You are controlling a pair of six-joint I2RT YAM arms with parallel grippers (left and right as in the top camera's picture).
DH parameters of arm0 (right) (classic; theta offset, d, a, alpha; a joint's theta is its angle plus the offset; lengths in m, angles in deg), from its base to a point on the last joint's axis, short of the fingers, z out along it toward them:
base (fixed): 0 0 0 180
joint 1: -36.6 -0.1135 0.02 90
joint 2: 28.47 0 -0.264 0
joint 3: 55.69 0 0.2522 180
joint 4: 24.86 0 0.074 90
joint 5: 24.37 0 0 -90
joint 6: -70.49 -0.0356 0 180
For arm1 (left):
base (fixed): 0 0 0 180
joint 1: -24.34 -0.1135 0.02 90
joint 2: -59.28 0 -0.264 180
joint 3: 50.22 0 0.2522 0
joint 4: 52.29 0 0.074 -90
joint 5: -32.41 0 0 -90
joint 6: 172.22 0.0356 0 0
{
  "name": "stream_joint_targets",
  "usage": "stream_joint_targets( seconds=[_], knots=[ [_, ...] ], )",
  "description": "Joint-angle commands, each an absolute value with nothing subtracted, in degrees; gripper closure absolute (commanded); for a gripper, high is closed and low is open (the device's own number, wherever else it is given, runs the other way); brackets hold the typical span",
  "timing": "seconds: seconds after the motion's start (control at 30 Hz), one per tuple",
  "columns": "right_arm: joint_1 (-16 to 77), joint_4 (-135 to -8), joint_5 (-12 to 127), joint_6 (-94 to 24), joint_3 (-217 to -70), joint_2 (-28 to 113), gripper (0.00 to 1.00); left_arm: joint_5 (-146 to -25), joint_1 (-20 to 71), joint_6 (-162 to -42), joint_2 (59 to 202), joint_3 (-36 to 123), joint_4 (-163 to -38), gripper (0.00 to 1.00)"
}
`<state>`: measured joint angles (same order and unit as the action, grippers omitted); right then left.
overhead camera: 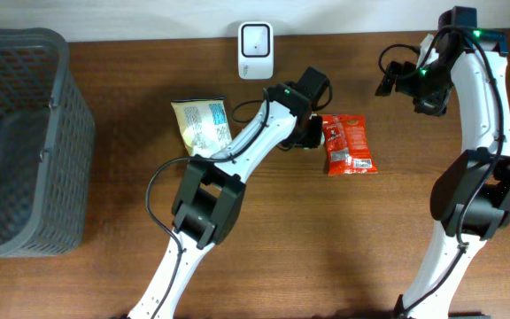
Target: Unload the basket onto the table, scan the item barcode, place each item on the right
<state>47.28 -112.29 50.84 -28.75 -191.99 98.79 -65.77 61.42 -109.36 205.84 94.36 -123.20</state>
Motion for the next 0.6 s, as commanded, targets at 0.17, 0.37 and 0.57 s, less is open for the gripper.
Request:
stream_joint_targets(
  seconds=[0.17,0.37,0.57],
  knots=[
    [47.1,-112.3,51.3,-29.2,-192.7,97.7,0.01,-55.7,60.2,-109.6,207.3,96.1,-131.5,1.00],
    [47.1,-112.3,51.3,-29.2,-192.7,97.7,0.01,-55.4,57.9,-109.6,207.3,100.0,-141.8,0.87],
    [47.1,-112.3,51.3,-29.2,-192.7,97.7,0.01,-54.9,57.7,-109.1,207.2,112.8,-148.7,0.10]
  ],
)
